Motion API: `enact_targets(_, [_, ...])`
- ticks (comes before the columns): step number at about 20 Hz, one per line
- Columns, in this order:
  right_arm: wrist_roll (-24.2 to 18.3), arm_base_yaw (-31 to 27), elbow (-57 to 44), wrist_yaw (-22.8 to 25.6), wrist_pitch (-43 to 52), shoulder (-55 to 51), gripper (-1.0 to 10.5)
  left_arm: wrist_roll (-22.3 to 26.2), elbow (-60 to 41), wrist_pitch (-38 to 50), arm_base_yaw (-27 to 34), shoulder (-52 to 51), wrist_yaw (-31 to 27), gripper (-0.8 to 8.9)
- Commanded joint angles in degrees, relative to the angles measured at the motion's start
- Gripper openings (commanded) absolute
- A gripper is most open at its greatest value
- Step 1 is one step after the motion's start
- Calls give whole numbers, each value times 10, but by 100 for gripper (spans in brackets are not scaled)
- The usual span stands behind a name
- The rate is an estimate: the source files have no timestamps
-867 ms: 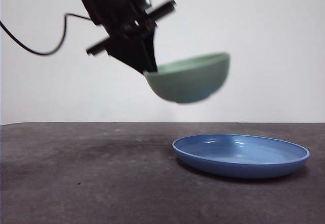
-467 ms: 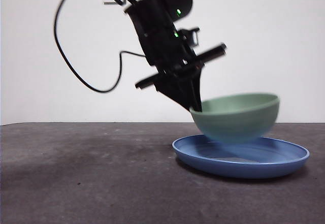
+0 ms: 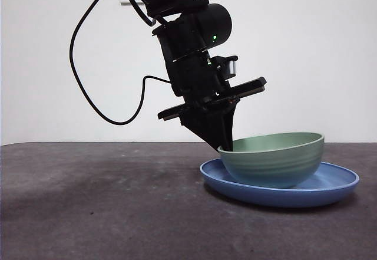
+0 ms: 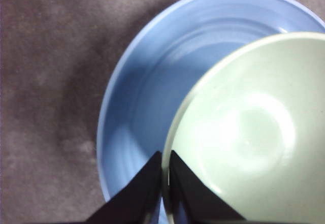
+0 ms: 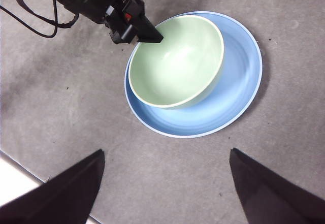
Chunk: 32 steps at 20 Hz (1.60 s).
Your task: Place the green bowl on the blue plate
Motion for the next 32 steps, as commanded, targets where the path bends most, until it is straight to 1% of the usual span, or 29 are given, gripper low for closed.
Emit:
enact_targets(1, [7, 2, 11, 2, 4, 2, 391, 12, 19, -3, -7, 18, -1, 93])
enact_targets(3, [7, 2, 11, 2, 4, 2, 391, 11, 21, -3, -7, 18, -1, 218])
enact_targets(4, [7, 2, 11, 2, 4, 2, 391, 11, 21, -3, -7, 17, -1, 250])
enact_targets(7, [7, 2, 11, 3, 4, 2, 391, 11, 22, -2, -7, 12, -1, 250])
enact_targets(11, [6, 2, 11, 29, 5, 2, 391, 12, 23, -1, -1, -31, -1, 250])
enact_targets(15, [6, 2, 11, 32, 9, 2, 391, 14, 23, -5, 18, -119, -1, 250])
enact_targets(17, [6, 2, 11, 33, 10, 2, 391, 25, 22, -10, 33, -169, -1, 250])
enact_targets(19, [7, 2, 11, 36, 17, 2, 391, 26, 22, -24, 52, -218, -1, 249])
enact_targets(21, [8, 2, 11, 47, 25, 2, 391, 35, 20, -43, 70, -259, -1, 249])
enact_targets(23, [10, 2, 11, 47, 30, 2, 391, 43, 9, -60, 89, -298, -1, 249])
enact_targets(27, [18, 2, 11, 47, 38, 3, 391, 57, -88, -50, 116, -387, 3, 249])
enact_targets(28, [19, 2, 11, 47, 38, 3, 391, 61, -121, -39, 120, -410, 16, 248])
enact_targets(32, [22, 2, 11, 47, 38, 3, 390, 63, -273, 7, 128, -510, 121, 248])
